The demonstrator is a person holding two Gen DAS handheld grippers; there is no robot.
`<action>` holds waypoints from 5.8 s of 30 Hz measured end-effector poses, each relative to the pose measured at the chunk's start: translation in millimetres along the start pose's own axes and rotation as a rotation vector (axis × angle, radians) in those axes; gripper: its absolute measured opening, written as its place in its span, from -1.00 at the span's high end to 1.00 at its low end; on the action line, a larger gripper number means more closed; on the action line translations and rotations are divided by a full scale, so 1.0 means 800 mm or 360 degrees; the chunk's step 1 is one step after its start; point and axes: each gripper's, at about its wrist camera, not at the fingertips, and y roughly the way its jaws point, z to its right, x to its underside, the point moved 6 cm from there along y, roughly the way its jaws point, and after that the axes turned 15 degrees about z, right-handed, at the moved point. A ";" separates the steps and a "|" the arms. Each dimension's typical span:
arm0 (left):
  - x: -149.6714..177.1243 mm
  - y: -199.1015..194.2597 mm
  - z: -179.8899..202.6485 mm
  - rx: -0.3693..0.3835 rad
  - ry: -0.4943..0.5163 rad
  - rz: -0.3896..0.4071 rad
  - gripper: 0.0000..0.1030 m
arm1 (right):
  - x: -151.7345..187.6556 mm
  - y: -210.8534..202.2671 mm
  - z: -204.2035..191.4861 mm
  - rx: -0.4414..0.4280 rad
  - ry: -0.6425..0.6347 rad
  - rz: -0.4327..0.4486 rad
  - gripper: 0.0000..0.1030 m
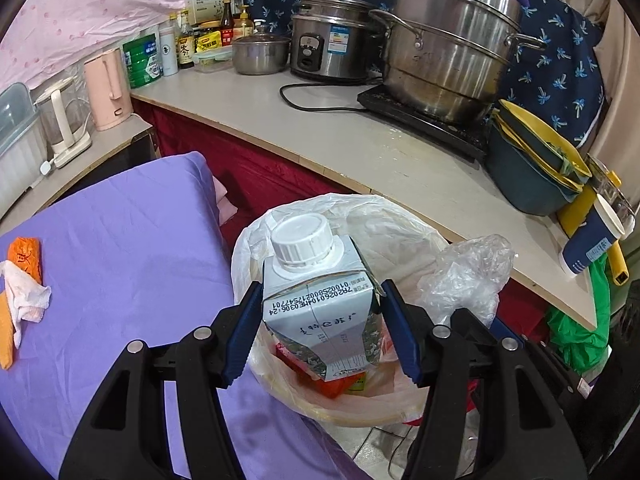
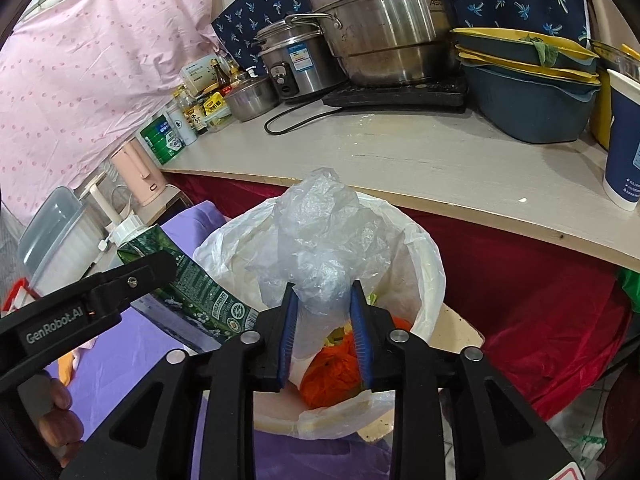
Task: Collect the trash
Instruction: 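Carry carton and clear bag over the white bin and open both grippers, then move both open grippers back toward the mesh sleeve and tissue, then grasp the orange mesh sleeve with the left gripper while the right grasps the white tissue, then carry sleeve and tissue over the white bin and open both grippers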
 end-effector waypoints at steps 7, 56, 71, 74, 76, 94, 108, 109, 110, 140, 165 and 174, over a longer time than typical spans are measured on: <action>-0.007 0.001 -0.018 -0.0038 -0.0068 0.0011 -0.34 | -0.011 -0.004 -0.009 0.0003 -0.0017 0.0050 0.11; 0.091 -0.204 -0.453 -0.0885 -0.0484 0.0048 -0.36 | 0.145 -0.025 -0.397 -0.0619 -0.0431 -0.0233 0.04; 0.121 -0.178 -0.556 -0.0965 -0.0590 -0.0067 -0.44 | 0.193 0.041 -0.525 -0.0759 -0.0522 -0.0339 0.04; 0.119 -0.167 -0.570 -0.0964 -0.0618 -0.0071 -0.45 | 0.197 0.060 -0.537 -0.0755 -0.0517 -0.0354 0.04; 0.118 -0.160 -0.575 -0.0963 -0.0629 -0.0077 -0.45 | 0.200 0.071 -0.545 -0.0757 -0.0507 -0.0372 0.04; 0.138 -0.111 -0.586 -0.0862 -0.0711 -0.0194 0.24 | 0.233 0.127 -0.564 -0.0762 -0.0568 -0.0472 0.58; 0.125 -0.142 -0.518 -0.0773 -0.0658 -0.0150 0.80 | 0.187 0.062 -0.515 -0.0757 -0.0491 -0.0397 0.82; 0.124 -0.147 -0.509 -0.0765 -0.0648 -0.0145 0.80 | 0.183 0.054 -0.506 -0.0752 -0.0477 -0.0395 0.82; 0.124 -0.149 -0.503 -0.0757 -0.0644 -0.0144 0.80 | 0.180 0.048 -0.499 -0.0746 -0.0468 -0.0389 0.82; 0.139 -0.179 -0.315 -0.0567 -0.0423 -0.0164 0.80 | 0.138 -0.070 -0.285 -0.0509 -0.0258 -0.0255 0.81; 0.072 -0.117 -0.116 -0.0291 -0.0045 -0.0103 0.79 | 0.020 -0.081 -0.107 -0.0258 -0.0031 0.0022 0.81; 0.061 -0.075 -0.046 -0.0178 0.0068 -0.0120 0.79 | -0.002 -0.065 -0.048 -0.0156 0.0007 0.0057 0.81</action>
